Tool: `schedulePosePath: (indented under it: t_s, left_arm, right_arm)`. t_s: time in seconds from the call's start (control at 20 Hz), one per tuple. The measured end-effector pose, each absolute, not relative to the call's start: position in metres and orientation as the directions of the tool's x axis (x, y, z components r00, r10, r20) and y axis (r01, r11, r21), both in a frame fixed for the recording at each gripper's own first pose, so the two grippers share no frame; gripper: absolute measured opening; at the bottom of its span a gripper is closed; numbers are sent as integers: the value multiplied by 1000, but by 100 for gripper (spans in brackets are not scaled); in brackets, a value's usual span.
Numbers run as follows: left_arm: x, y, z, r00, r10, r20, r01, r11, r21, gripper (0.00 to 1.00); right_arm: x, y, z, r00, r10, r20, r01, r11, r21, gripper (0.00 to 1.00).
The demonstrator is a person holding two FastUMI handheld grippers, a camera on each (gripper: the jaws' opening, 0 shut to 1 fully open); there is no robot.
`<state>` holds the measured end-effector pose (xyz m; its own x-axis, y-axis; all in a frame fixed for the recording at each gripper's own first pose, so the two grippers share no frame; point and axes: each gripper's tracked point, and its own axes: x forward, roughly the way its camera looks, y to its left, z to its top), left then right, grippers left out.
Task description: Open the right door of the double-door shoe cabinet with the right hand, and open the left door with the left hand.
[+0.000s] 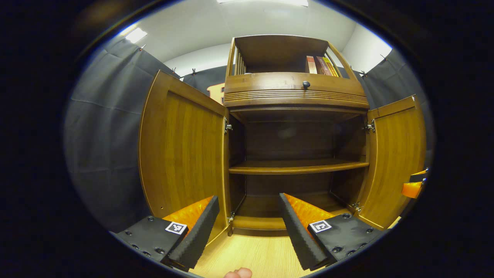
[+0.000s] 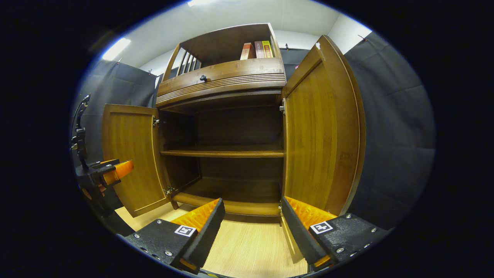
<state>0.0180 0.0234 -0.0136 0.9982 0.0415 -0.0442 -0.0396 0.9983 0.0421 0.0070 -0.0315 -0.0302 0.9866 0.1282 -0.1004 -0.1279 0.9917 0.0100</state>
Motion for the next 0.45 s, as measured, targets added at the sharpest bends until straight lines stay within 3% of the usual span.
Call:
schedulePosePath:
  t_s: [0.45]
  left_arm:
    - [16, 22, -11, 999, 31, -34, -29, 998, 47, 100]
  right_arm:
    - [6, -27, -28, 986, 141, -93, -140, 990, 18, 92]
